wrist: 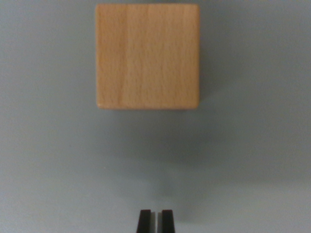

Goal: Push wooden cube

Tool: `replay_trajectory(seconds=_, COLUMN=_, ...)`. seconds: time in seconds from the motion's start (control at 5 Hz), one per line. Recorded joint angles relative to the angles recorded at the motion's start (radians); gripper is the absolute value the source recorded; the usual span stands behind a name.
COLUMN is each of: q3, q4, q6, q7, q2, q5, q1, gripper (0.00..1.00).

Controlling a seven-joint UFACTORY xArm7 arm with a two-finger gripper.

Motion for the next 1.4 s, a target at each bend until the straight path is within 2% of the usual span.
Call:
replay_trajectory(seconds=0.8, q3=-0.003, q4=-0.013, q6=-0.019, q7=-0.006, q2=0.005, q5=0.0000, q1=-0.0017, gripper=0.00)
replay_trajectory(seconds=1.4, q3=-0.003, q4=-0.015, q6=-0.021, q7=-0.006, q2=0.005, q5=0.0000, q1=-0.0018, gripper=0.00)
